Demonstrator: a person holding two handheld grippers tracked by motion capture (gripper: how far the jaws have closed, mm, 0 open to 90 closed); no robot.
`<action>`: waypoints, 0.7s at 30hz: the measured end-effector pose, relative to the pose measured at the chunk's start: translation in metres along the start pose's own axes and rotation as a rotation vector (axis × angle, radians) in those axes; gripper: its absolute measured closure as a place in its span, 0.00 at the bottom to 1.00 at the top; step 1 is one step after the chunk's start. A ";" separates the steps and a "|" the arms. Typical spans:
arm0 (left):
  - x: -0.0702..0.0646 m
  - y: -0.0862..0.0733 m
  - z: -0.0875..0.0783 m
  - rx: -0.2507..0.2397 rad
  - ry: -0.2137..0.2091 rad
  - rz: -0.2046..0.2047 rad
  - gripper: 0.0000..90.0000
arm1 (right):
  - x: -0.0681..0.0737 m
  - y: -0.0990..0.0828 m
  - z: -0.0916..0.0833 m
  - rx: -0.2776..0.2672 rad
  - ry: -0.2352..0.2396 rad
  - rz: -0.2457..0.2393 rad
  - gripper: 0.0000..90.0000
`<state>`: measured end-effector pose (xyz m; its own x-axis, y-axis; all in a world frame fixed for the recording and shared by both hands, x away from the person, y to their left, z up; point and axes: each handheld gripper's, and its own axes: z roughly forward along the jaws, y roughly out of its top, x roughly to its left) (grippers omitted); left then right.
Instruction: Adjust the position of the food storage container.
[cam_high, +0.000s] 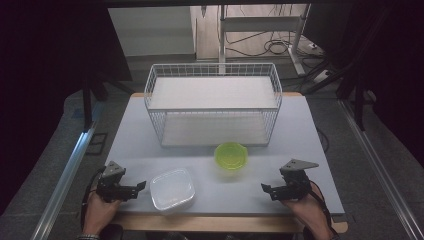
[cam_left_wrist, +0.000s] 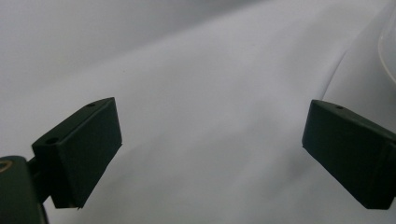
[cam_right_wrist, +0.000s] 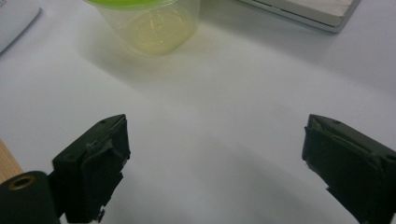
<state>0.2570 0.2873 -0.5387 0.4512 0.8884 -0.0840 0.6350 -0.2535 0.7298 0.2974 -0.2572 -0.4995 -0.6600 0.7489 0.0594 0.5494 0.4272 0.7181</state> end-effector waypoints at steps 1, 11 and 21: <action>-0.001 0.000 0.001 0.002 -0.002 0.001 0.05 | 0.000 0.000 0.000 0.004 0.002 0.001 0.11; -0.001 -0.001 0.003 0.003 -0.011 -0.002 0.05 | -0.003 0.000 0.001 0.014 0.051 0.023 0.20; 0.004 -0.002 0.001 -0.067 -0.040 -0.019 0.06 | -0.001 0.004 0.002 0.012 0.066 0.004 0.30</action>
<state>0.2584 0.2913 -0.5416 0.4647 0.8766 -0.1247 0.6011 -0.2089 0.7714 0.3009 -0.2555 -0.4978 -0.6902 0.7154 0.1085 0.5581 0.4308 0.7092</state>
